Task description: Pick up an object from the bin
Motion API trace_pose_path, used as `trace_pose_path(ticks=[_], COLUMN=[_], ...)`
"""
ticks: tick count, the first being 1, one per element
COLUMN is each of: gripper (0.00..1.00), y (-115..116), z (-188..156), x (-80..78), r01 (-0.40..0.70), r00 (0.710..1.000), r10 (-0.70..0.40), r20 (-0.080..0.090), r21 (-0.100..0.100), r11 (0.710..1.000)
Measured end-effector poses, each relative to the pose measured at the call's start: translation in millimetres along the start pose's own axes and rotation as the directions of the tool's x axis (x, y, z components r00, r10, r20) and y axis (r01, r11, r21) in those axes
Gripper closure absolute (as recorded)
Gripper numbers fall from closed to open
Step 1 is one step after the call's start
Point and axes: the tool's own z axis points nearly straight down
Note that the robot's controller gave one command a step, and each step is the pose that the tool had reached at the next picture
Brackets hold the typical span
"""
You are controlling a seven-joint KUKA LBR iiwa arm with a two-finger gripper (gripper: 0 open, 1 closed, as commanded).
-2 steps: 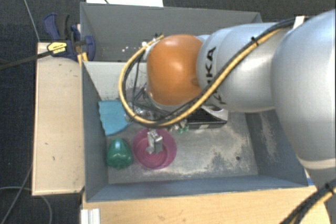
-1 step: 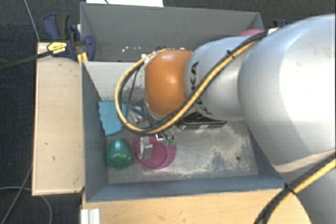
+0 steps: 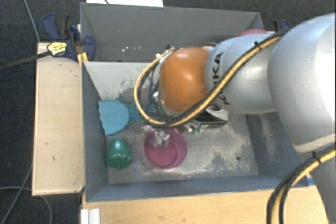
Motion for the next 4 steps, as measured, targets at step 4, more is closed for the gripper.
trace_pose_path(ticks=[4], gripper=[1.0], y=[-14], z=[-72], x=[-10.4], r01=[0.042], r00=[0.999], r10=[-0.042], r20=[-0.002], r21=[-0.002], r11=[0.999])
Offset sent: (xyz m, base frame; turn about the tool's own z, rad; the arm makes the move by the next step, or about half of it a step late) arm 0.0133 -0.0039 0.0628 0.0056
